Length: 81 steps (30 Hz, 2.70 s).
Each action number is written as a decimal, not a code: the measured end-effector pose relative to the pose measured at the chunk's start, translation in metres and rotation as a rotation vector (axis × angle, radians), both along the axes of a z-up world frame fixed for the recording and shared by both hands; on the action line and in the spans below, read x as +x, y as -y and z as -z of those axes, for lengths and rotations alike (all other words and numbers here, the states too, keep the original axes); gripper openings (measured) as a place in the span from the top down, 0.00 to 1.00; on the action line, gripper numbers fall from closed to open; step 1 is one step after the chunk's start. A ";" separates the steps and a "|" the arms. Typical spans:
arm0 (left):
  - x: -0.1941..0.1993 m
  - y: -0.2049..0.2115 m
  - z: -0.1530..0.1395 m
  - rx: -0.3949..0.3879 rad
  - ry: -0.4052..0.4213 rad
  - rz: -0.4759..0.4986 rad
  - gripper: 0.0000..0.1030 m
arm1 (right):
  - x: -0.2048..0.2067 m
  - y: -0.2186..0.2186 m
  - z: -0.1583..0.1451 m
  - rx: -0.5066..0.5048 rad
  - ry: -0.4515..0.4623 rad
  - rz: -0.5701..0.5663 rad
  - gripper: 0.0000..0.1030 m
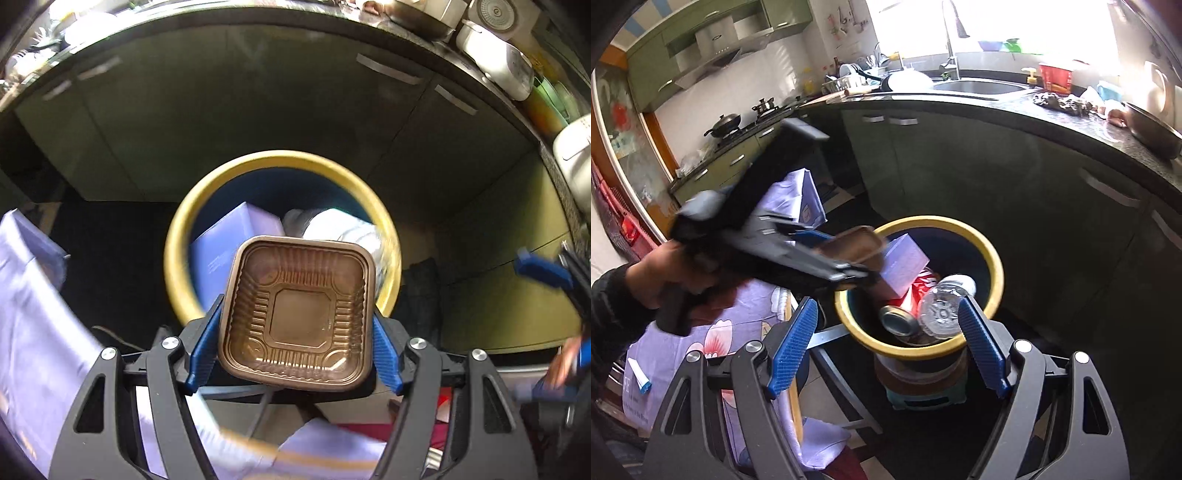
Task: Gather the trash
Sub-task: 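Carry the brown tray over the bin and open the left gripper, then grasp the white-and-blue stick sachet on the tablecloth with the right gripper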
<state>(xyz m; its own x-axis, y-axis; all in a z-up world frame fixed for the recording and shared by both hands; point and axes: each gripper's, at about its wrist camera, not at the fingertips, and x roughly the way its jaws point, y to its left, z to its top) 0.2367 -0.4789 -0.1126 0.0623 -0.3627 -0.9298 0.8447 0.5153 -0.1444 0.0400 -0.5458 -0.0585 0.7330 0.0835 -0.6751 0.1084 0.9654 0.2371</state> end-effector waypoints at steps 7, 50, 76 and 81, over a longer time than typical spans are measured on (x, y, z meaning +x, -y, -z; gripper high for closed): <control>0.018 0.056 0.025 0.056 0.014 -0.007 0.33 | -0.005 0.008 -0.003 0.005 0.002 0.012 0.24; -0.136 -0.563 -0.127 -0.376 0.347 -0.959 0.14 | 0.010 -0.450 0.054 0.006 -0.149 -1.211 0.34; -0.132 -0.556 -0.099 -0.265 0.378 -0.942 0.14 | 0.001 -0.493 0.078 -0.223 -0.175 -1.249 0.77; -0.132 -0.549 -0.099 -0.244 0.386 -0.928 0.14 | 0.006 -0.449 0.068 -0.156 -0.187 -1.165 0.77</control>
